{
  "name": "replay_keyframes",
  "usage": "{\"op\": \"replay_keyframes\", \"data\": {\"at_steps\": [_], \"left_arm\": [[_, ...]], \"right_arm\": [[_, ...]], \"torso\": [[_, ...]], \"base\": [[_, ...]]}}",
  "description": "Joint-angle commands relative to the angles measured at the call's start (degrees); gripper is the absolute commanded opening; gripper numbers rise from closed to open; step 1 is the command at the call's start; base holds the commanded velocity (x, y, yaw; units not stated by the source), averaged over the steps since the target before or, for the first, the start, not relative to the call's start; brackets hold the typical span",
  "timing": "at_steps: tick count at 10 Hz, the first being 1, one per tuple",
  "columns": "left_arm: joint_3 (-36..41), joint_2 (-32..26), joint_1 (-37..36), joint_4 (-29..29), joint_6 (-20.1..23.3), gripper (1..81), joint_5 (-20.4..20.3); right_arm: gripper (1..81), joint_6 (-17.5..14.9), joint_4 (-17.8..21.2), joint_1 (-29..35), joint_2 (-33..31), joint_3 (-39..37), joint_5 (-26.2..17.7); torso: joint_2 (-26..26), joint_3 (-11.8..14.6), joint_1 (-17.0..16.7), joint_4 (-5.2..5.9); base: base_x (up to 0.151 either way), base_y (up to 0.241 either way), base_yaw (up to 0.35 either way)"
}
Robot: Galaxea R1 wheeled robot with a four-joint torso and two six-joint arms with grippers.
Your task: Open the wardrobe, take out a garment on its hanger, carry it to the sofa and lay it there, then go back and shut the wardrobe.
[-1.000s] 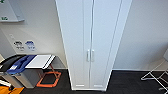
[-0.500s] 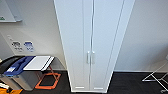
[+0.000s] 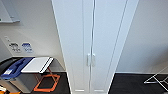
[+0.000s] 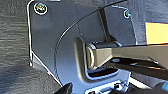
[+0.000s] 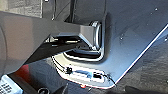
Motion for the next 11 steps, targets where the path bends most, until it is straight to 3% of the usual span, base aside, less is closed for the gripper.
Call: {"op": "replay_keyframes", "data": {"at_steps": [1,11], "left_arm": [[0.55,-0.74,-0.64,0.59,0.45,81.1,3.44],[0.55,-0.91,-0.47,0.85,0.53,81.1,3.44]], "right_arm": [[81.1,-0.12,0.08,1.01,-0.32,0.64,-4.27],[81.1,-0.12,0.16,1.97,-0.23,0.46,-4.45]], "torso": [[0.00,0.00,0.00,0.00],[0.00,0.00,0.02,0.00]], "base": [[0.133,0.000,0.000],[0.135,0.000,0.000]]}}
